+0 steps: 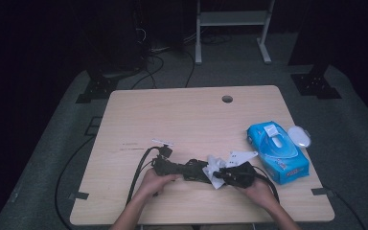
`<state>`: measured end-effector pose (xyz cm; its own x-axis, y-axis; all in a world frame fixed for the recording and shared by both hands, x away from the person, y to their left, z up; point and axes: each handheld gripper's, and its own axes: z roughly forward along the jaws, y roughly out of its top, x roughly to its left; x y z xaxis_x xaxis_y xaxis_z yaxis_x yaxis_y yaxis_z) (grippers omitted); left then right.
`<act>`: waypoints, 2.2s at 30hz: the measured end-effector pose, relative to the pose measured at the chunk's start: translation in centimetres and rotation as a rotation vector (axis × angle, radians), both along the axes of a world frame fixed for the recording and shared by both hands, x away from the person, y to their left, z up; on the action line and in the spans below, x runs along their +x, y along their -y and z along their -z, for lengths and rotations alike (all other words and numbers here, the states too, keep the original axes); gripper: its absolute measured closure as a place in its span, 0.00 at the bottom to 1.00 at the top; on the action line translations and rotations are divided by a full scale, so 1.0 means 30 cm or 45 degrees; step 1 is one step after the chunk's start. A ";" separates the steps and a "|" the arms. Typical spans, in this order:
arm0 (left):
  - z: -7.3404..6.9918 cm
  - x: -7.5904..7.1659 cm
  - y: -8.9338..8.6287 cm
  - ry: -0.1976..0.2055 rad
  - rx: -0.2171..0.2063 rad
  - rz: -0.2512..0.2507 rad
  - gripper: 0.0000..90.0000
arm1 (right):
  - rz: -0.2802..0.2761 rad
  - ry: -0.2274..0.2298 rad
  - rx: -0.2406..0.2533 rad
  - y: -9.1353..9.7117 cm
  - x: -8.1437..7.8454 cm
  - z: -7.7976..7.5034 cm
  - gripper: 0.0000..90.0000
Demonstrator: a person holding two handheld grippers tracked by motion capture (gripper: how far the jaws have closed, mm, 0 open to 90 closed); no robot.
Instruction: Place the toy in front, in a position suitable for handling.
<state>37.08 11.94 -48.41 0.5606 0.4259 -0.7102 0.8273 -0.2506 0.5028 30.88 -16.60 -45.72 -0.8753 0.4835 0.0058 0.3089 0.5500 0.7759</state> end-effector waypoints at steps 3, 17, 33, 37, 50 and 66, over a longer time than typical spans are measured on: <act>0.010 0.014 -0.008 -0.029 -0.027 -0.008 0.41 | -0.011 0.007 -0.003 0.000 0.000 0.000 0.92; 0.034 0.031 -0.029 -0.087 -0.090 -0.013 0.49 | -0.042 0.029 -0.005 -0.007 -0.007 -0.002 0.92; 0.022 -0.014 -0.042 0.140 -0.063 0.076 0.57 | 0.043 0.011 0.046 0.015 0.014 -0.023 0.92; 0.031 -0.009 -0.045 0.116 -0.078 0.051 0.55 | 0.033 -0.003 0.029 0.012 0.019 -0.014 0.93; 0.037 0.007 -0.024 0.086 -0.096 -0.026 0.45 | 0.032 -0.021 0.035 0.017 0.022 0.006 0.95; 0.021 -0.020 -0.002 0.257 -0.047 0.023 0.53 | 0.015 -0.015 0.034 0.011 0.001 0.003 0.95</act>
